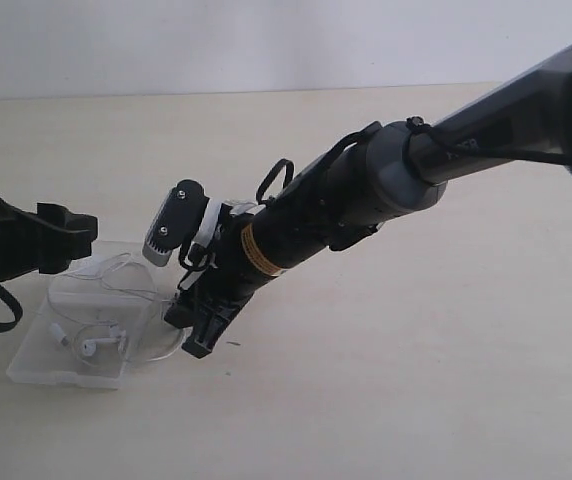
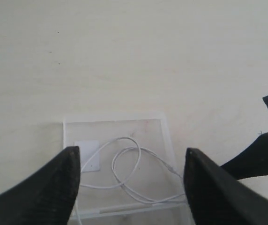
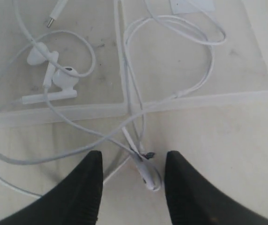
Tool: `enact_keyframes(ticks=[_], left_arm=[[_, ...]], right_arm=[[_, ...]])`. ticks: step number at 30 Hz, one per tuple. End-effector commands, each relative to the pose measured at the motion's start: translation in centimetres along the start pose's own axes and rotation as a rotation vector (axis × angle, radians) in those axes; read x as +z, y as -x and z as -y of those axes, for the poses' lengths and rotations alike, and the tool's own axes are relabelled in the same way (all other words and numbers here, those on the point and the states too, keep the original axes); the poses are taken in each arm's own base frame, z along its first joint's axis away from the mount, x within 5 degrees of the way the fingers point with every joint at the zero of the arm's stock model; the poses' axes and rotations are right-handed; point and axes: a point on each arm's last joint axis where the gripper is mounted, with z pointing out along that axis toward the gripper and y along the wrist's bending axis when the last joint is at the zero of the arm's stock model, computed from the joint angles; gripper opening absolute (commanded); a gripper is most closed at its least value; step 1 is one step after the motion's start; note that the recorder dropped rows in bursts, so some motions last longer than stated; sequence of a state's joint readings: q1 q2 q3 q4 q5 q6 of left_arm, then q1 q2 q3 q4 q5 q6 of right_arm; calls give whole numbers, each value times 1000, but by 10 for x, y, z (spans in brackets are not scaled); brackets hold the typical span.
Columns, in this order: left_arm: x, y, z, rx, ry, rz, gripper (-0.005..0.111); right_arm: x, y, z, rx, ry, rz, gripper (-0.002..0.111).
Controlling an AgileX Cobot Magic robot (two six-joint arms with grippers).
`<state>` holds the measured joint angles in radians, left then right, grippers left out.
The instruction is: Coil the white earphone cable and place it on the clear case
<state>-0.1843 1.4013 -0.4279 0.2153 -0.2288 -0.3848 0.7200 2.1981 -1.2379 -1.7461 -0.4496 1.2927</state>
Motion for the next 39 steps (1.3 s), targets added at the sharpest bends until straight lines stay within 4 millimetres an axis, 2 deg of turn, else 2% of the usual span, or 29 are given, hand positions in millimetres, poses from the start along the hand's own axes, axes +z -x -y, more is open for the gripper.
enact_keyframes(ticks=[1, 7, 17, 19, 22, 33, 39], left_arm=[[-2, 0, 0, -27, 0, 14, 62], [-2, 0, 0, -29, 0, 12, 62], [-2, 0, 0, -31, -1, 15, 62], [-3, 1, 0, -31, -2, 21, 62], [-6, 4, 1, -30, -5, 40, 62], [-12, 7, 1, -26, -5, 56, 62], [-12, 7, 1, -30, -6, 56, 62]], right_arm=[[0, 5, 3, -15, -12, 13, 39], [-2, 14, 5, -27, -9, 39, 34], [10, 3, 5, -12, 5, 10, 31], [11, 0, 7, -9, -9, 1, 21], [9, 3, 7, 17, -19, 6, 0], [-19, 30, 10, 47, -91, 72, 0], [-24, 37, 9, 42, -77, 97, 0]])
